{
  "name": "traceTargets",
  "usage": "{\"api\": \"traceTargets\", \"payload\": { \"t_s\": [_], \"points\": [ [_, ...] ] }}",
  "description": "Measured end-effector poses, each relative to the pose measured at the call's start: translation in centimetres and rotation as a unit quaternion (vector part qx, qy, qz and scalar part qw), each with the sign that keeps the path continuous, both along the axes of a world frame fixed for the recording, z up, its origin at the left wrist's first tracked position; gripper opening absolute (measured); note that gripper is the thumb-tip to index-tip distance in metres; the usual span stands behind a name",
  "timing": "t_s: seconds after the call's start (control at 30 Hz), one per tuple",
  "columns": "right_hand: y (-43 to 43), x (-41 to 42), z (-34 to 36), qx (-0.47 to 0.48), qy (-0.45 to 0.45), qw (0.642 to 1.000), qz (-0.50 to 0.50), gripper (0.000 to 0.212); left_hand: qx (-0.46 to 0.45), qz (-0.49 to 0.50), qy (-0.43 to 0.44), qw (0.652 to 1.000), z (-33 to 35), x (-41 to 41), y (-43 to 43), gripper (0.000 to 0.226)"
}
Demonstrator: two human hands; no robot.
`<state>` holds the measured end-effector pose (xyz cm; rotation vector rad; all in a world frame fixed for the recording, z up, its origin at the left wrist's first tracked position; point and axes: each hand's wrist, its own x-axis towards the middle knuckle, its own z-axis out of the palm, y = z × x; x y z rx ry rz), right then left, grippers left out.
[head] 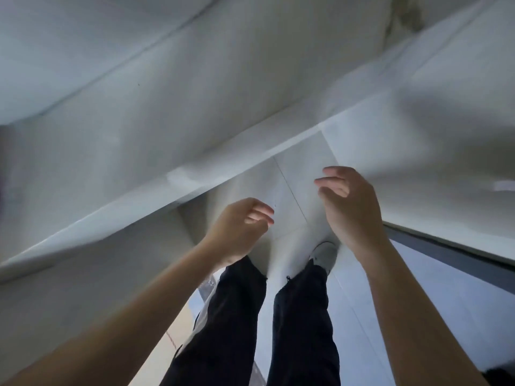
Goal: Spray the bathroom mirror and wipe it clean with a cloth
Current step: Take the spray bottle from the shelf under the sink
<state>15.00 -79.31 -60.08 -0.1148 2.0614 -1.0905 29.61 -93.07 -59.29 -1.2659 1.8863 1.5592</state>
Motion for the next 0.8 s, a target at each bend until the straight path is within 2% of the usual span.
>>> {"api": "traceTargets", "payload": {
  "t_s": [0.23,0.43,0.63,0.7,0.8],
  "points": [
    [-2.0,-1.2,-6.7,-0.053,-0.008,0.997,-0.054,0.038,-0.119,0.093,0.027,0.988,-6.9,-2.7,-2.0,0.036],
    [-7.2,-2.2,-11.7,-0.137,0.013,0.989,-0.059,0.042,-0.192,0.055,0.057,0.978,-11.6,-4.1,-3.6,0.035],
    [-9.3,-3.6,-17.0,-0.166,0.099,0.977,-0.095,0.053,-0.269,0.049,0.086,0.958,-16.4,-5.1,-5.9,0.053],
    [-10.1,-4.4,-18.6,-0.164,0.106,0.978,-0.077,0.058,-0.304,0.037,0.086,0.948,-17.7,-5.4,-6.6,0.059],
    [-11.2,-5.7,-20.4,-0.163,0.116,0.979,-0.041,0.064,-0.386,0.021,0.096,0.917,-19.1,-6.7,-7.3,0.056]
  ]
}}
